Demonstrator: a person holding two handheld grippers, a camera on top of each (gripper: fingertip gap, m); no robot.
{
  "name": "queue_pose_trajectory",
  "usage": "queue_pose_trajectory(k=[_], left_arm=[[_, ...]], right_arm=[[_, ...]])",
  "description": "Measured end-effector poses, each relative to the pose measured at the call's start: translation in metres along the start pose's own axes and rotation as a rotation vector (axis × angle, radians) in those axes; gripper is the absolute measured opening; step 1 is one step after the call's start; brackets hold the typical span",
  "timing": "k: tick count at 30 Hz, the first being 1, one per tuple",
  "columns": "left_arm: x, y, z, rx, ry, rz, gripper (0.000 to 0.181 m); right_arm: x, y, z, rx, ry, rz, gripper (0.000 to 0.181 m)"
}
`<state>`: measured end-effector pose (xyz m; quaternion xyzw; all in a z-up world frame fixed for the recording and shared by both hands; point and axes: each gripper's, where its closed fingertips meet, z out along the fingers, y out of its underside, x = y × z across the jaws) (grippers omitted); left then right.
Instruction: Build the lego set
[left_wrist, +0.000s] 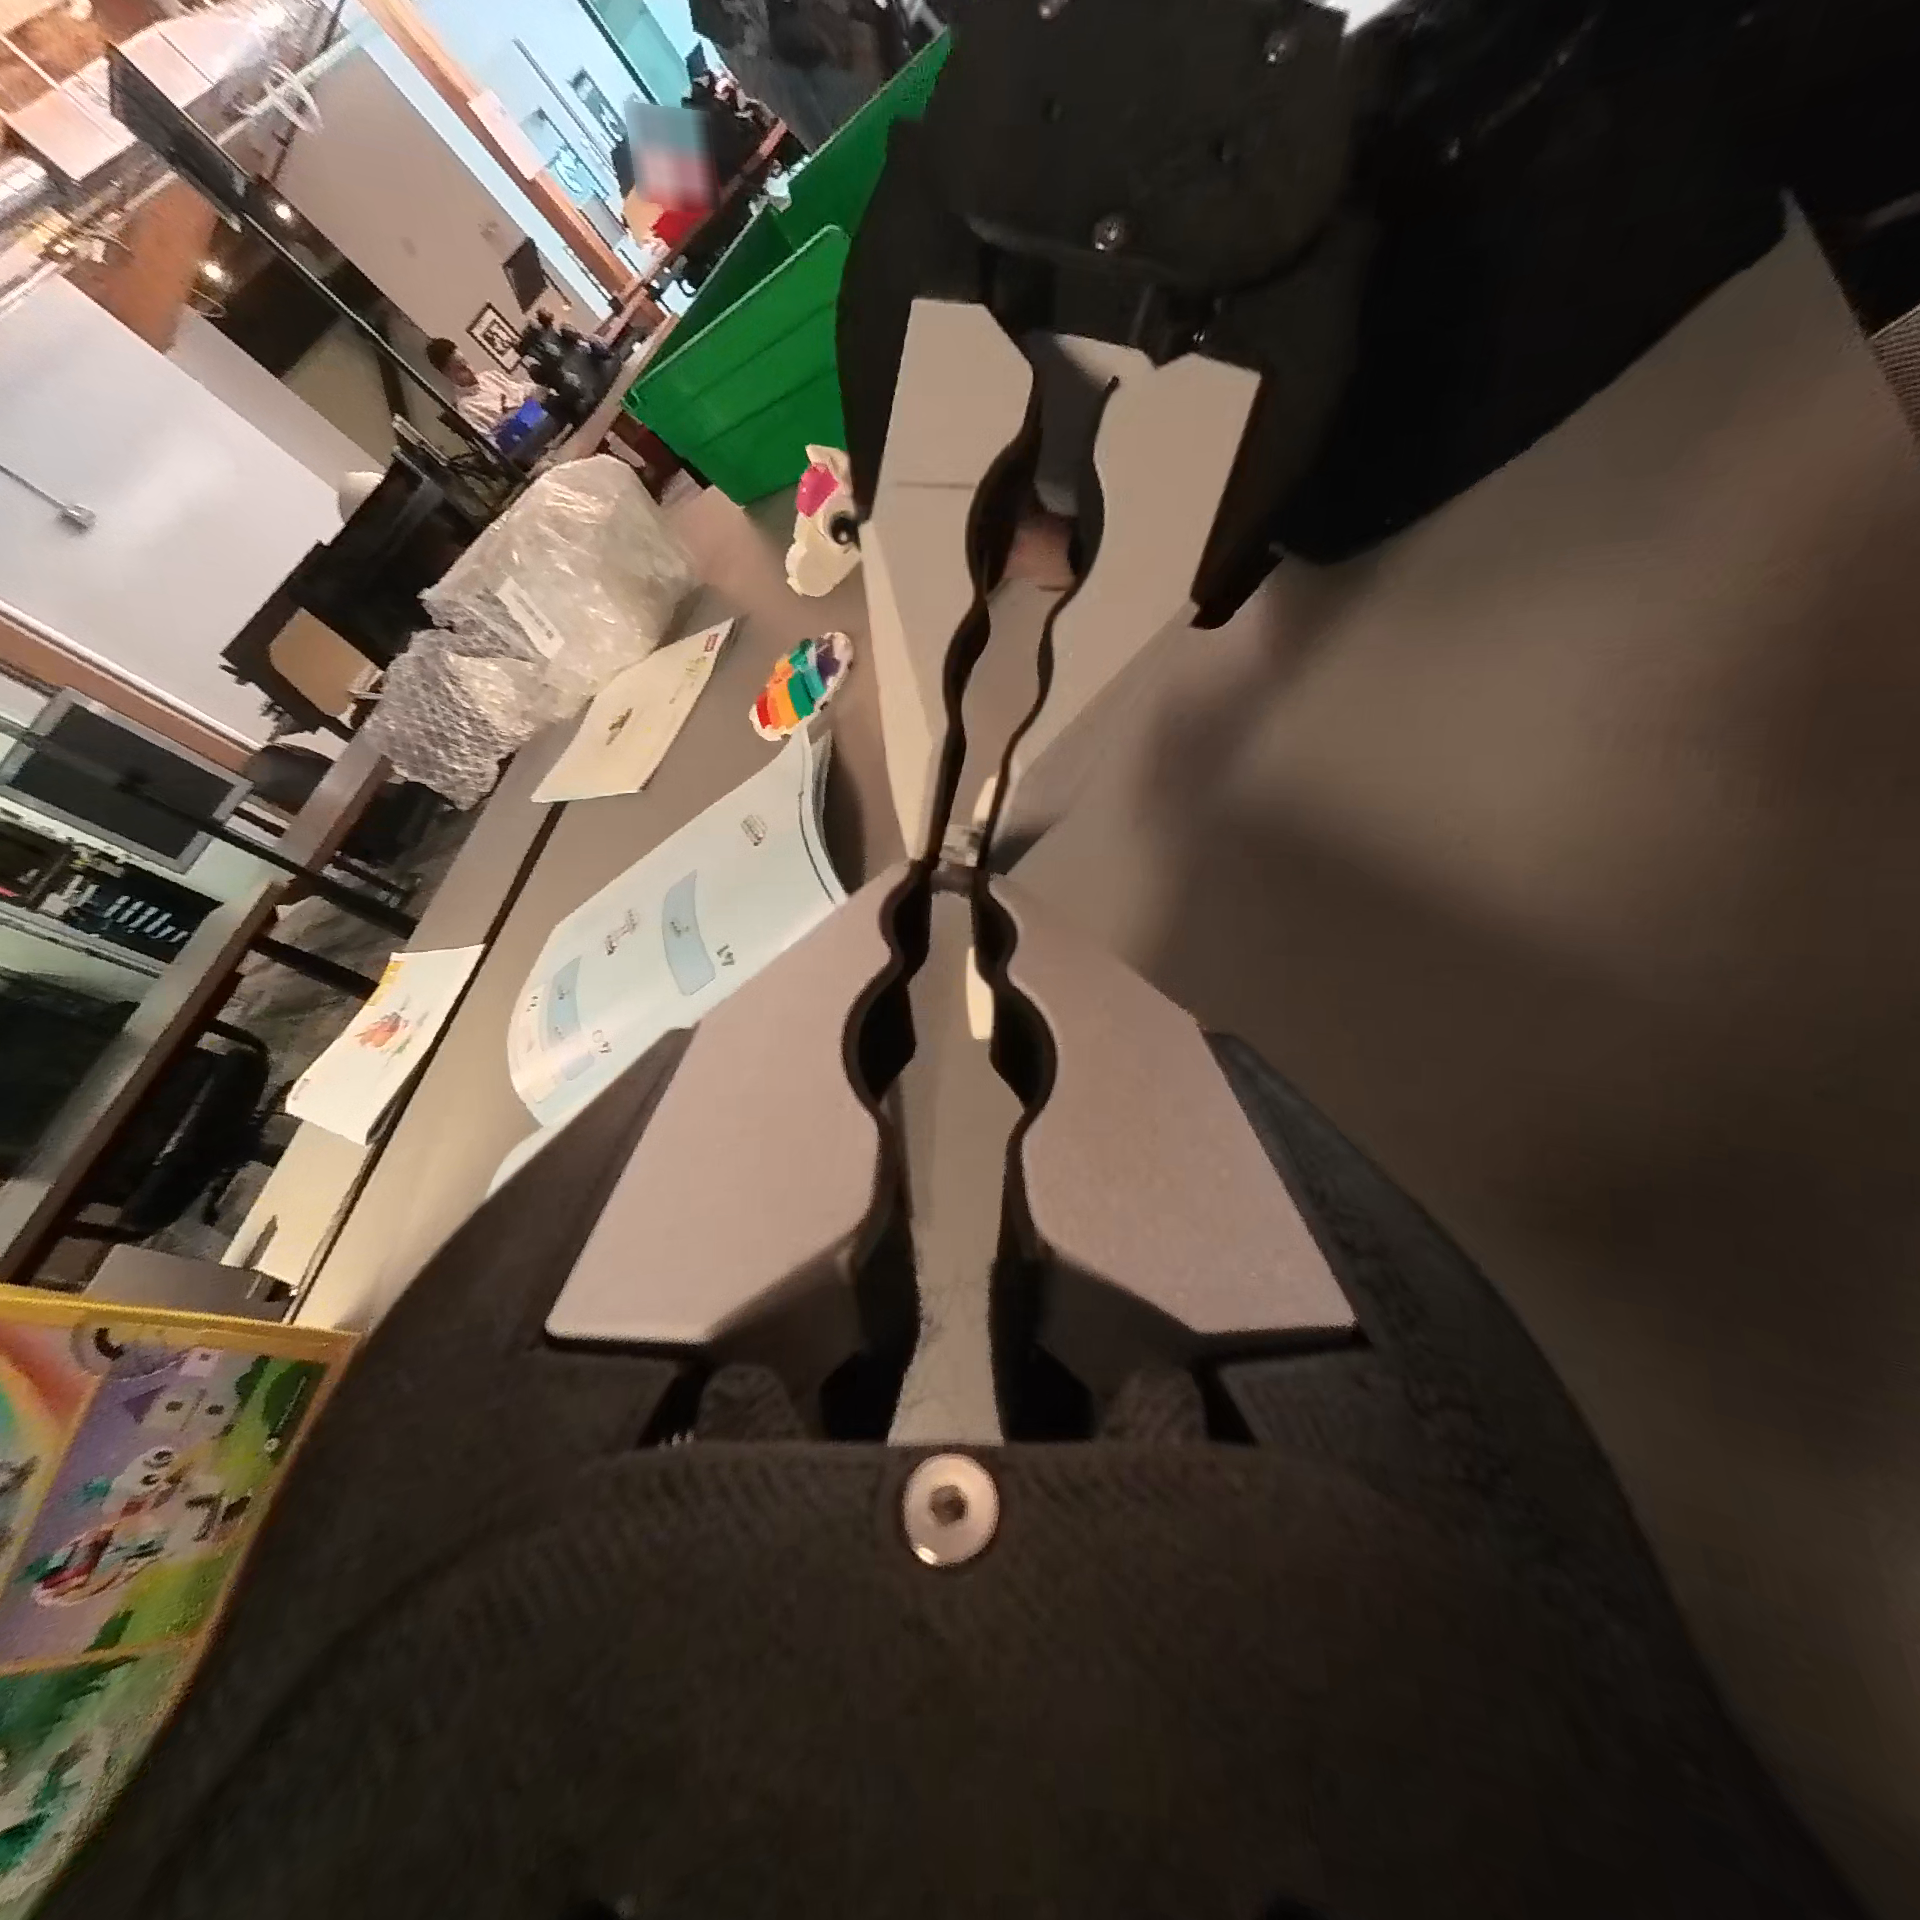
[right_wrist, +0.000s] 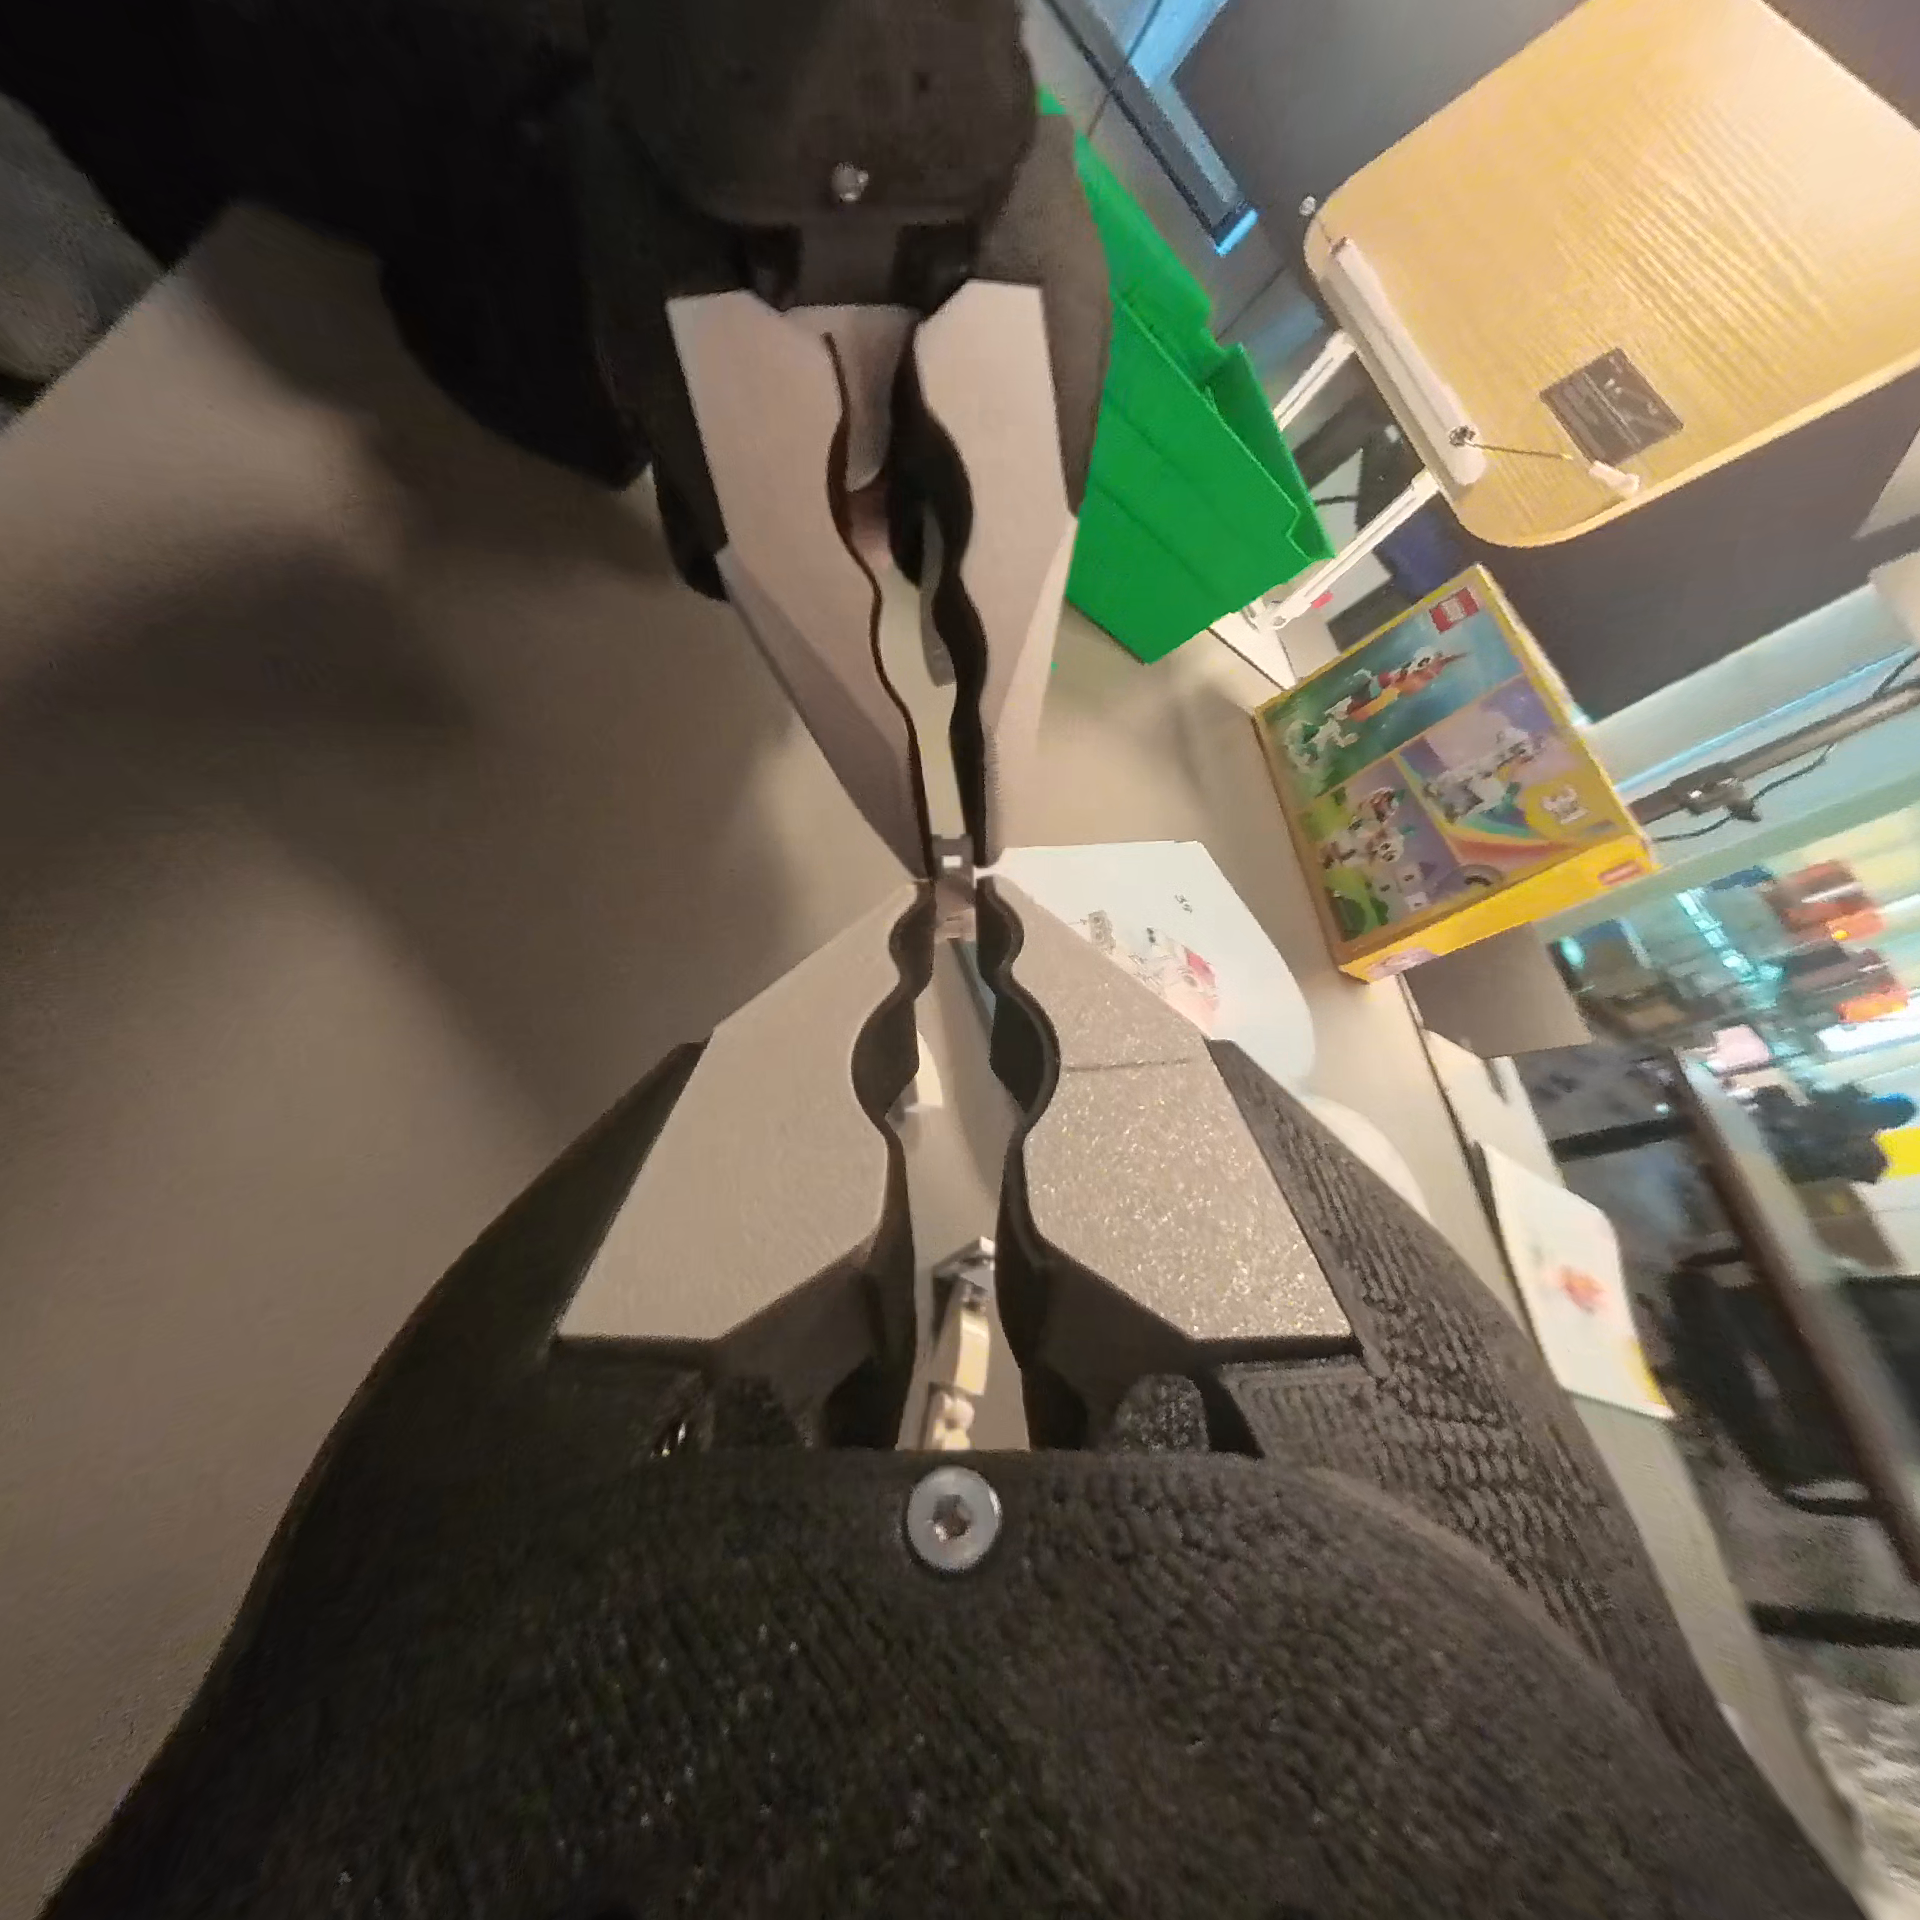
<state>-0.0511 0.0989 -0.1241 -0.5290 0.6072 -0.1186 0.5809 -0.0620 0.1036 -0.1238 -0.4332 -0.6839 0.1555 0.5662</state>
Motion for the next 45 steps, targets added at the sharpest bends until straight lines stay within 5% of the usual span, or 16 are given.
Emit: queue_pose_trajectory(k=[12, 19, 23, 38, 45], left_arm=[[-0.007, 0.001, -0.002, -0.029, -0.098, 0.13, 0.008], [0.0, -0.039, -0.019, 0.295, 0.148, -0.262, 0.007], [0.003, -0.048, -0.027, 0.392, 0.254, -0.367, 0.007], [0.007, -0.052, -0.029, 0.427, 0.335, -0.443, 0.007], [-0.006, -0.053, -0.03, 0.449, 0.248, -0.444, 0.007]], right_arm=[[0.007, -0.001, 0.003, 0.079, -0.05, 0.331, 0.005], [0.003, -0.034, -0.023, 0.358, -0.187, 0.375, 0.006], [-0.004, -0.04, -0.024, 0.38, -0.229, 0.375, 0.009], [-0.003, -0.056, -0.031, 0.502, -0.294, 0.5, 0.008], [0.01, -0.059, -0.028, 0.499, -0.163, 0.455, 0.005]])
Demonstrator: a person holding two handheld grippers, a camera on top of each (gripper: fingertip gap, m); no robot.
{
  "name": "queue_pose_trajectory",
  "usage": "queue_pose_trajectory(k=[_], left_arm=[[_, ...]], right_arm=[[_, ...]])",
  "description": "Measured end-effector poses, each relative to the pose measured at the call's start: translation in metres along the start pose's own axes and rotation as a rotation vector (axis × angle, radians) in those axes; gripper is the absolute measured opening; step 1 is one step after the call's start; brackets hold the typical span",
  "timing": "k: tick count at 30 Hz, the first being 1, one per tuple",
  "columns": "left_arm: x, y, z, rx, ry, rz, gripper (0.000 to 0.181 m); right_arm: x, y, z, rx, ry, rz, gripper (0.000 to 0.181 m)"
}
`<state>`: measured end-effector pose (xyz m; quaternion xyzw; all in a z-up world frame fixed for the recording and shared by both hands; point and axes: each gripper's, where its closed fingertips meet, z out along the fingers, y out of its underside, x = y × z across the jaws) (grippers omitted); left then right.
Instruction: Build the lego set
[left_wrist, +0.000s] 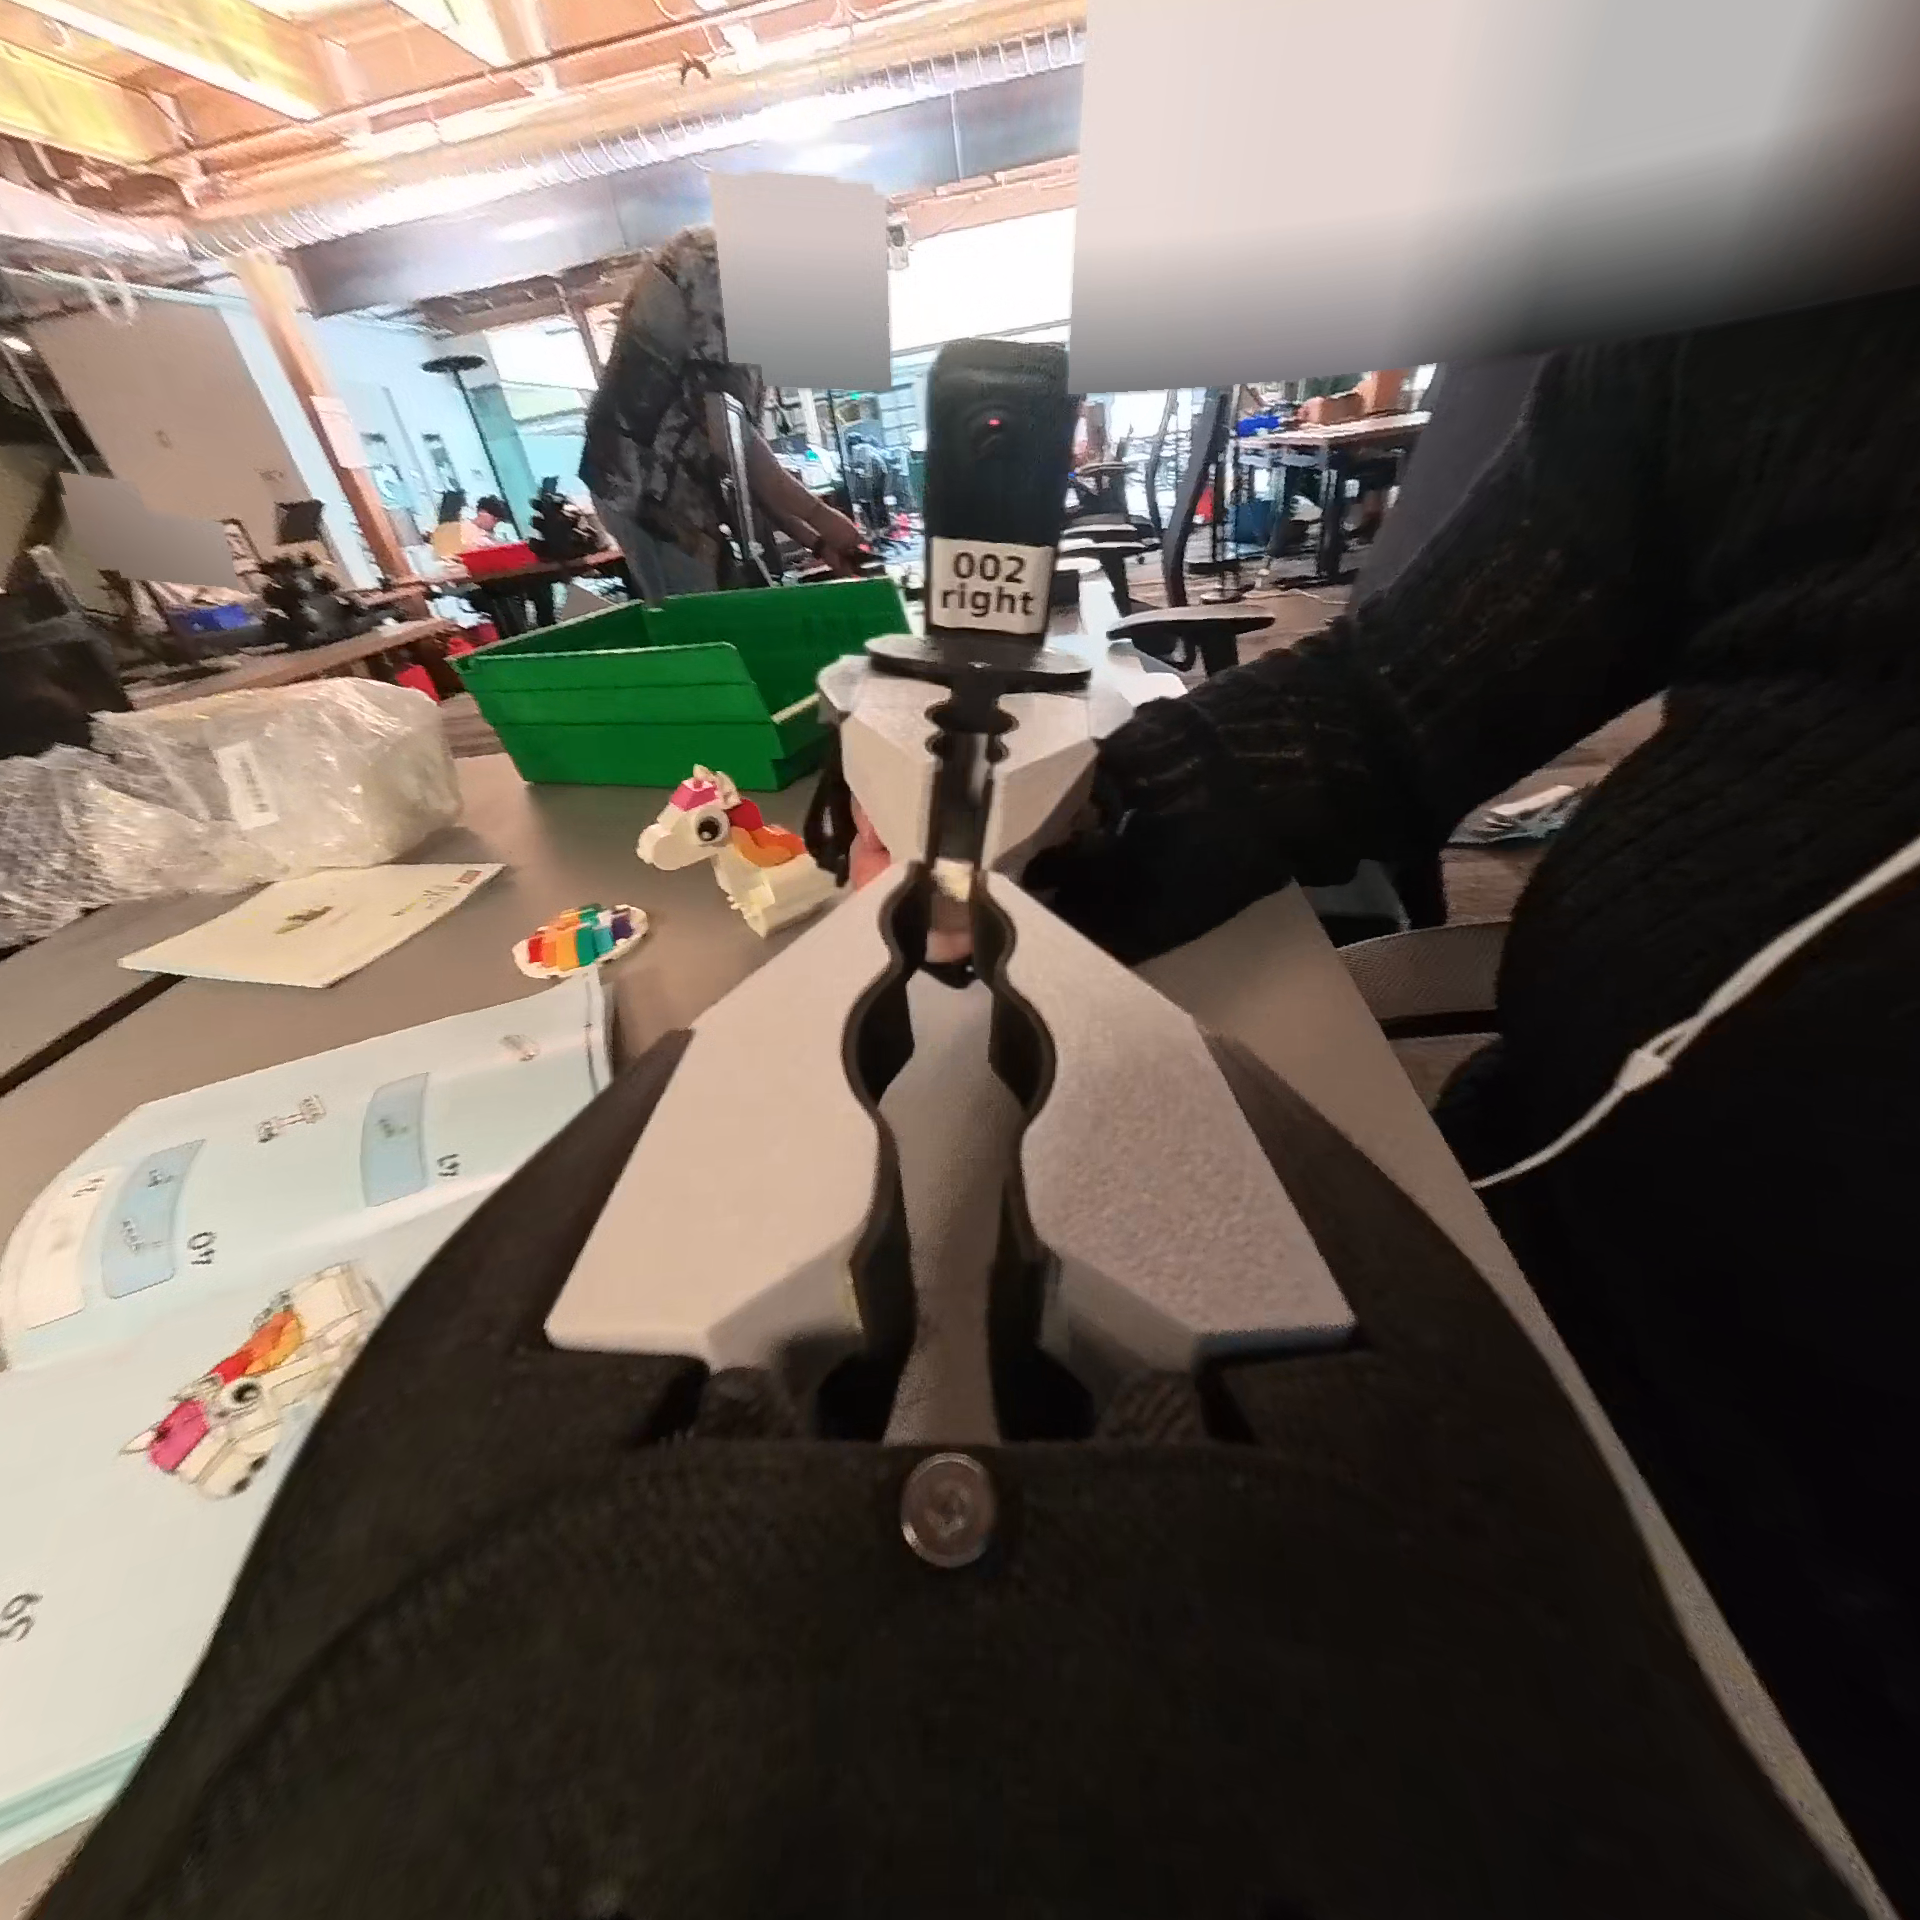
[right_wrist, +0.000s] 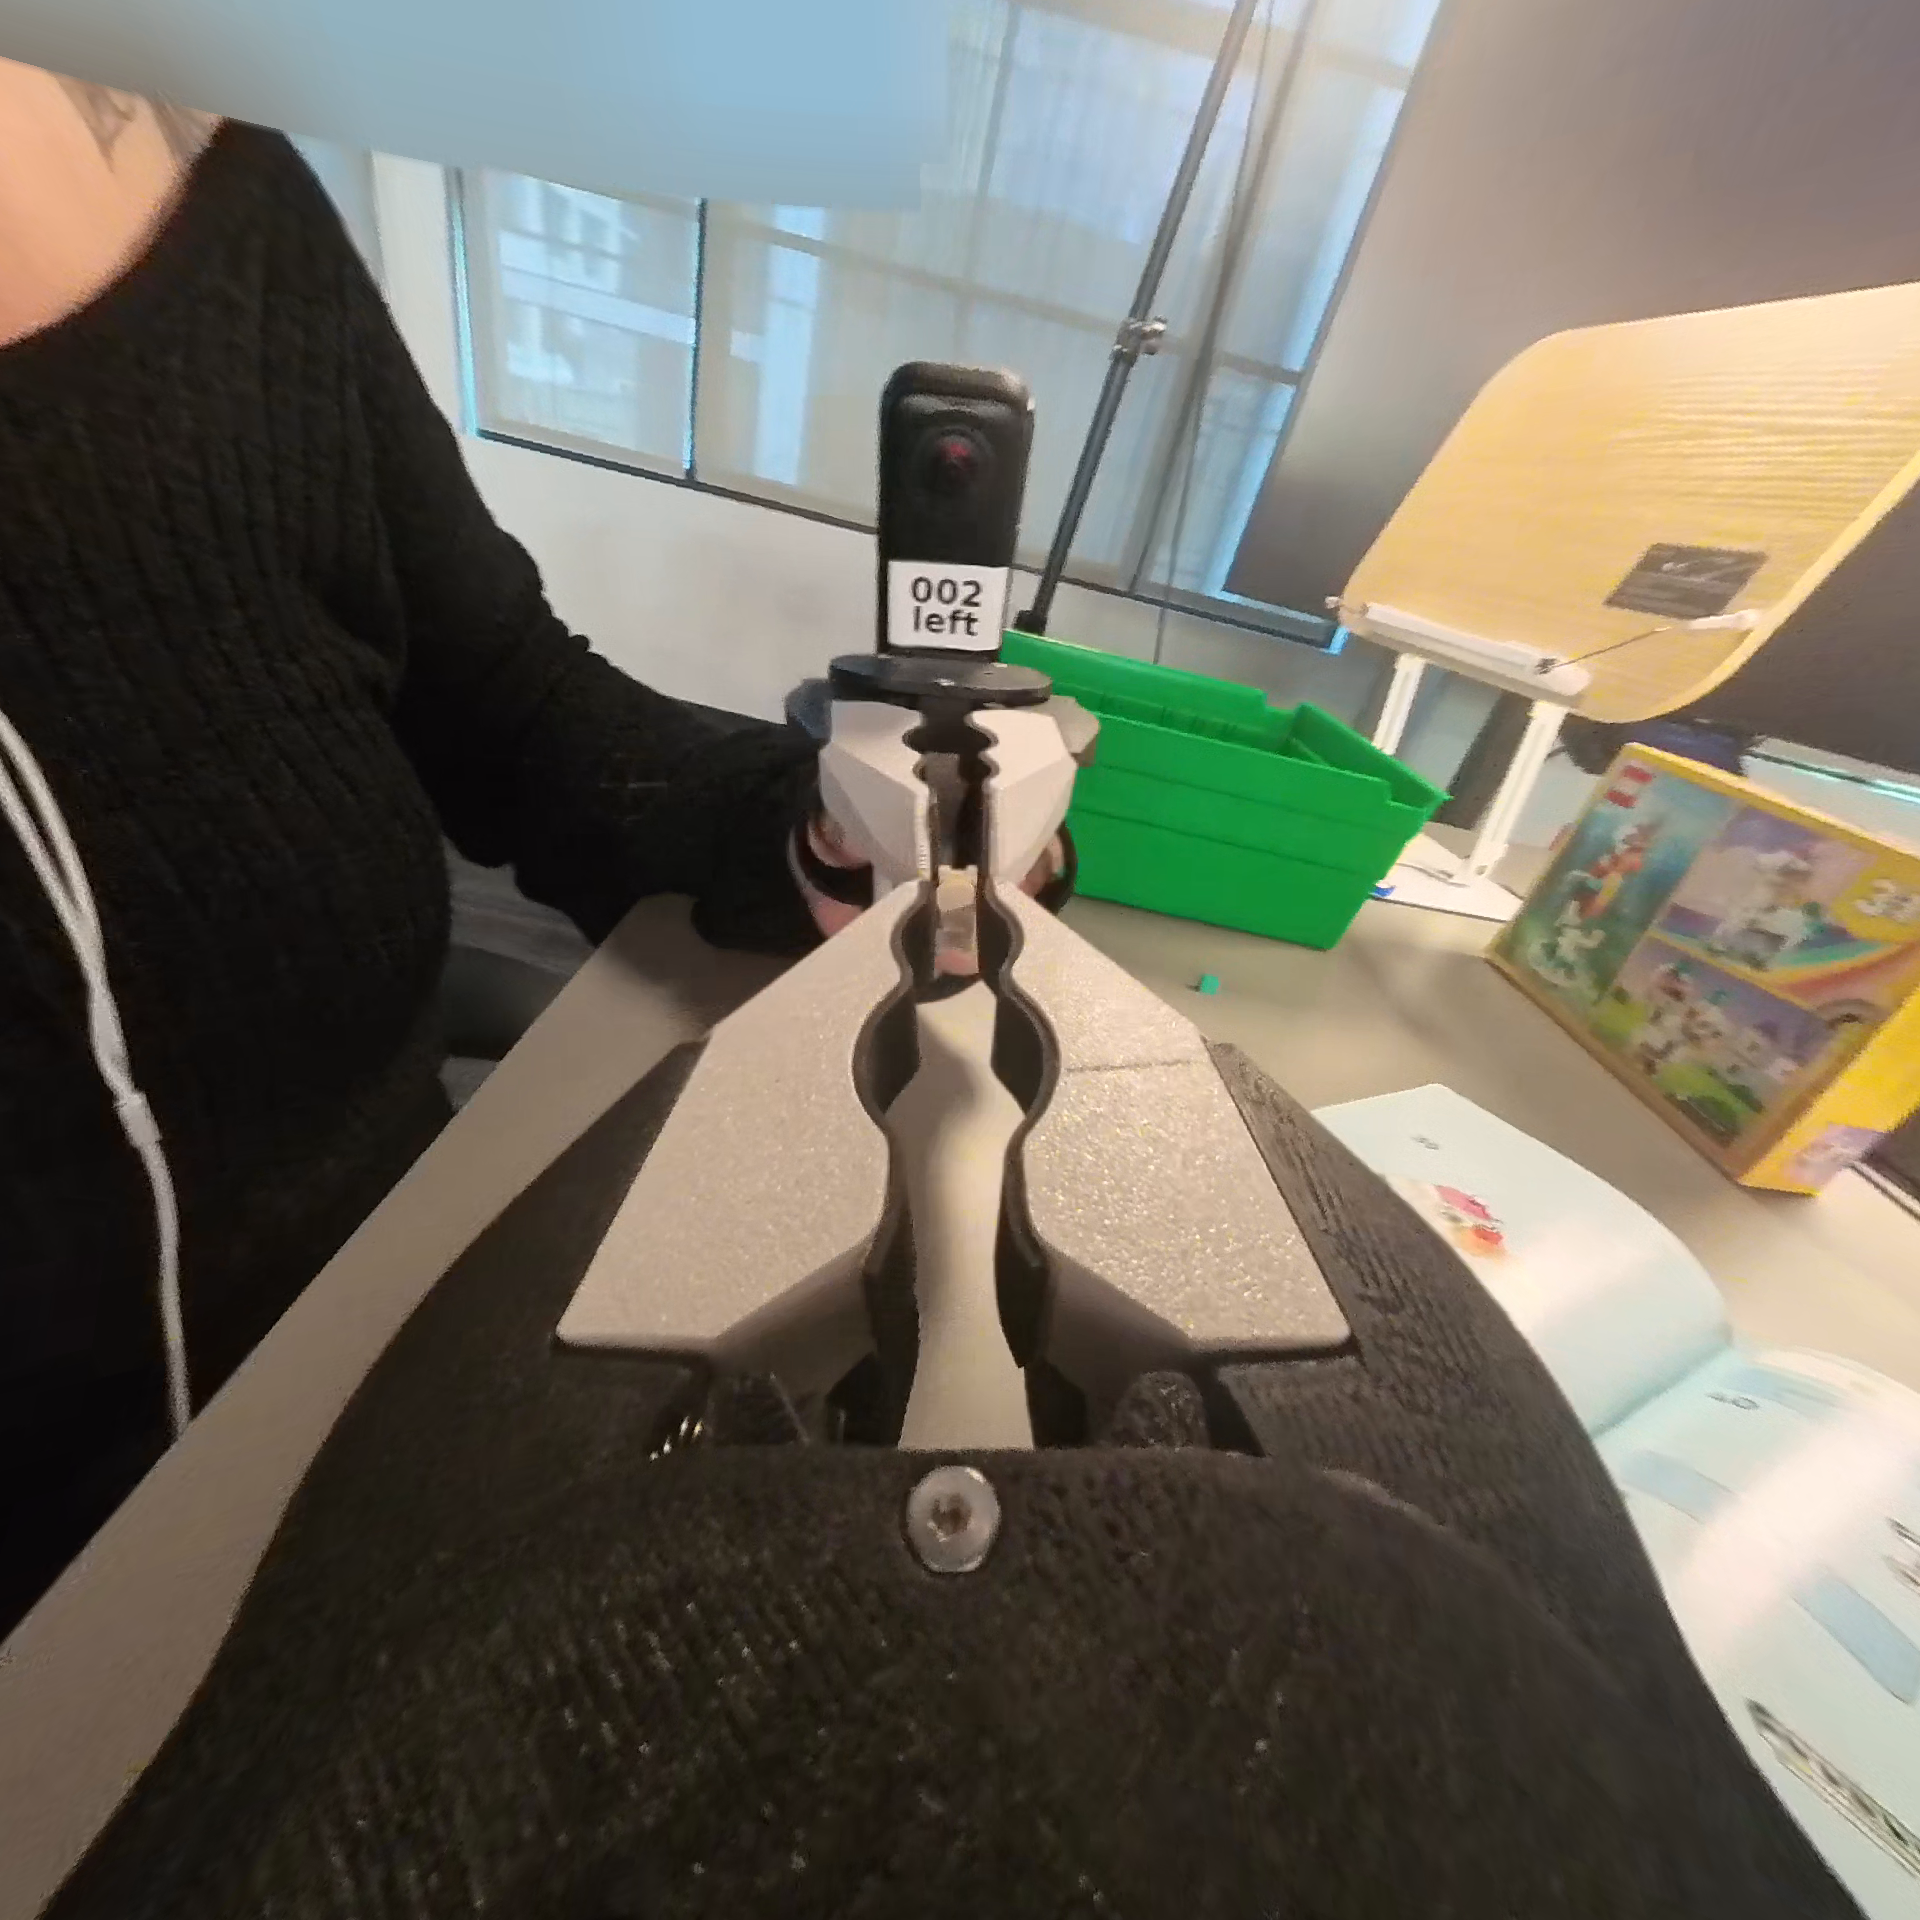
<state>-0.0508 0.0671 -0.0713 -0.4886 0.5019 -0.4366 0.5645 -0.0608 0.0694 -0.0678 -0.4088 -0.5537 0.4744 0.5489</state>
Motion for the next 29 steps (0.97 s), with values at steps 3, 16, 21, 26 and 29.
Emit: queue_pose_trajectory(k=[3, 16, 21, 26, 29], left_arm=[[-0.005, -0.004, -0.002, 0.023, -0.05, 0.024, 0.007], [-0.017, -0.012, -0.007, 0.047, -0.196, 0.133, 0.007], [-0.015, -0.007, -0.003, 0.013, -0.176, 0.127, 0.007], [-0.003, 0.025, 0.007, -0.187, -0.028, -0.16, 0.007], [0.005, 0.061, 0.012, -0.418, 0.017, -0.215, 0.008]], right_arm=[[0.006, -0.004, 0.002, 0.012, 0.066, -0.021, 0.005], [0.019, -0.01, 0.006, 0.018, 0.292, -0.13, 0.005], [0.015, -0.01, 0.001, 0.051, 0.241, -0.169, 0.006], [0.055, -0.022, -0.039, 0.114, 0.447, -0.254, 0.021], [0.081, -0.018, -0.061, 0.062, 0.605, -0.326, 0.016]])
